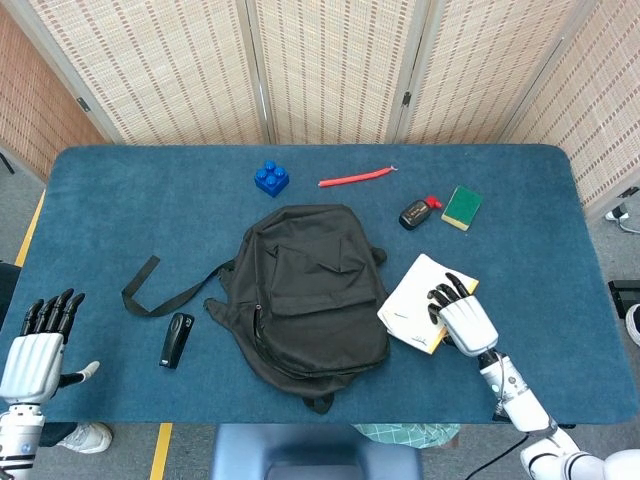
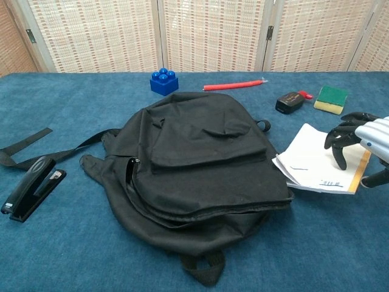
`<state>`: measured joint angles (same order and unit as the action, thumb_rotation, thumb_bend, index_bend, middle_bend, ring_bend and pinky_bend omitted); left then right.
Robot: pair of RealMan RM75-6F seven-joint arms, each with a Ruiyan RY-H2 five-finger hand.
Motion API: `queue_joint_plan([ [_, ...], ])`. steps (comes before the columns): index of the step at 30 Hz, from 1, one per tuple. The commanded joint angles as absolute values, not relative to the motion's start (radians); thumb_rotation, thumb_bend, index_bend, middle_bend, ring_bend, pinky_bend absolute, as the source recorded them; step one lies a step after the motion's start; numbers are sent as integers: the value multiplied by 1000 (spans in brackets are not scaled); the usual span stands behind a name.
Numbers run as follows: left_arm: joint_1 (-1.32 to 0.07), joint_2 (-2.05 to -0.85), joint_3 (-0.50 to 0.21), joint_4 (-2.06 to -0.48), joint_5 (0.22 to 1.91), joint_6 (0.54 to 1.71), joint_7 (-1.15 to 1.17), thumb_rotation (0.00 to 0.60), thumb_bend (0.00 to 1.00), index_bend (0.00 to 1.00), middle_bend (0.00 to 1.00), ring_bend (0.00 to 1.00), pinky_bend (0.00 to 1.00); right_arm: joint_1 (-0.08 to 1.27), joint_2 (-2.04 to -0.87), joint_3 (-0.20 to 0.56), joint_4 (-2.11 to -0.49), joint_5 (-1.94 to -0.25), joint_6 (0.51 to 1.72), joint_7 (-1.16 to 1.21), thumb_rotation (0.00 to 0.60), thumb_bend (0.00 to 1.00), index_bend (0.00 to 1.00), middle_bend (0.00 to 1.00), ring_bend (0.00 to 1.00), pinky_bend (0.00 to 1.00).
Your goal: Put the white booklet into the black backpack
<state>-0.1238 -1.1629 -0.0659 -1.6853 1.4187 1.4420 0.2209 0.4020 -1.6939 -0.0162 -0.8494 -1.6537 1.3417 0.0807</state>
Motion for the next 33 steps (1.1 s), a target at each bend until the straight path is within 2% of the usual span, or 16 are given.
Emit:
queue_joint_plan([
  [1,-139,-1162,-71,-1681,1429,1429,214,600,135,29,75,96,0,402,-1688,-6,-841,-1656,1368,71,600,392,703,393,274,123],
  [9,-217,-1147,-96,-1675,1474,1357,168,600,135,35,75,97,0,396,-1651,43,-831,-1672,1519,29,600,392,756,421,293,130],
  [18,-370,-1107,-110,-1701,1527,1167,109,600,136,53,75,98,0,395,-1558,109,-895,-1688,1683,-32,600,392,762,431,305,134],
  [26,-523,-1128,-111,-1726,1584,992,78,600,137,79,75,101,0,389,-1460,135,-1031,-1693,1724,-105,600,392,761,432,308,134],
  [33,-658,-1212,-112,-1717,1597,842,97,600,143,104,75,101,0,376,-1412,131,-1098,-1696,1719,-146,600,392,762,431,306,134],
])
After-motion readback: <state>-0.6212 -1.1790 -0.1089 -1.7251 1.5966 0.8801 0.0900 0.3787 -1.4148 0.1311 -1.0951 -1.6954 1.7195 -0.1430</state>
